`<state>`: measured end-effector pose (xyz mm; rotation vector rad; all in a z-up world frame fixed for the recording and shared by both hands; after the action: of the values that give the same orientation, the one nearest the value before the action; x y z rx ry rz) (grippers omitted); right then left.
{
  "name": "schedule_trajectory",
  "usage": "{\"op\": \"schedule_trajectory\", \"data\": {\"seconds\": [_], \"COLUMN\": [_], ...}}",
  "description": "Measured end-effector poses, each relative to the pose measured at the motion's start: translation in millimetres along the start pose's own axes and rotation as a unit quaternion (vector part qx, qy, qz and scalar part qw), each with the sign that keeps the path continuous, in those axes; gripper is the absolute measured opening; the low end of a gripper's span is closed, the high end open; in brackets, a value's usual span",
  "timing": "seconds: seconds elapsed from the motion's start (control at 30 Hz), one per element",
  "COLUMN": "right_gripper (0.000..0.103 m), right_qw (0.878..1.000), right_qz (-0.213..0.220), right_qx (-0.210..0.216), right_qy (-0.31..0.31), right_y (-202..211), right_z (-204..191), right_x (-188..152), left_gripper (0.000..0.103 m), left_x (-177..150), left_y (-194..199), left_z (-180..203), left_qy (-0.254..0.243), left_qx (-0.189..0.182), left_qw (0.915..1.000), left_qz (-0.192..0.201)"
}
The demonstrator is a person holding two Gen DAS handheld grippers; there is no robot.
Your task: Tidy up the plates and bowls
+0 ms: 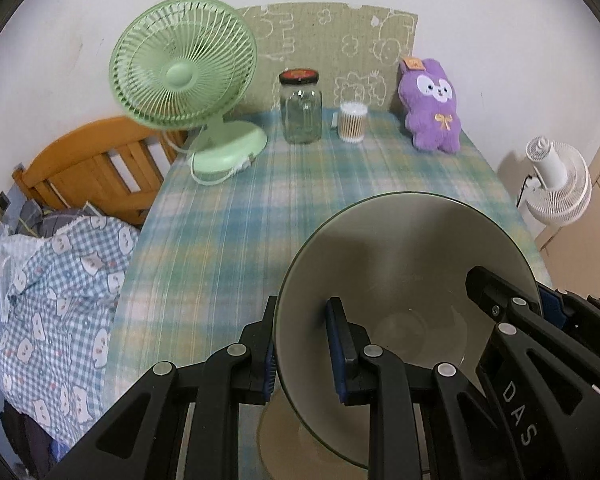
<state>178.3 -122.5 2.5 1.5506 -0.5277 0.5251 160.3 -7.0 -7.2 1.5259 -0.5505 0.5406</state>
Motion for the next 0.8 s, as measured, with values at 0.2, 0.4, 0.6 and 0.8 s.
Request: {"op": "schedule_trajectory", "data": {"seconds": [0.2, 0.4, 0.6, 0.8], "right_gripper": [0.021, 0.021, 0.021, 0.021], "right_qw": [1.000, 0.999, 0.998, 0.998], "right_qz": [-0.018, -0.040, -0.059, -0.068], "right_qx": [-0.001, 0.002, 0.005, -0.005], "right_qy": [0.004, 0.007, 0.009, 0.017], "right_y": [-3.3, -15.4, -25.7, -32.5], "right_z": [-7.5, -14.6, -18.6, -23.4], "right_x": [-31.4, -53.6, -67.9, -76.0], "left_gripper": [0.020, 0.021, 0.021, 0.021], "left_x": [-28.9, -51.5, -67.9, -78.0], "left_y": [-2.3, -10.9, -17.2, -26.2], "left_z": [-8.2, -15.9, -21.9, -25.8], "left_qy": [-0.001, 0.005, 0.015, 0.022], "left_qx": [0.001, 0.004, 0.008, -0.002], "left_qw": [0.9999, 0.9992, 0.9982, 0.9968], "left_qz": [-0.016, -0.039, -0.057, -0.077]}}
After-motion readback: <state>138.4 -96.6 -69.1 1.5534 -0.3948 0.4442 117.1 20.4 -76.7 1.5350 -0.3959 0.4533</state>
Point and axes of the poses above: each gripper's, at about its wrist camera, not at the fingertips, and y roughly against the way its jaws point, z to its right, x to its top, the point moved 1 cm from there along -y, roughly the way its jaws point, and after that the axes turned 6 degrees about z, right-handed, at the moved point
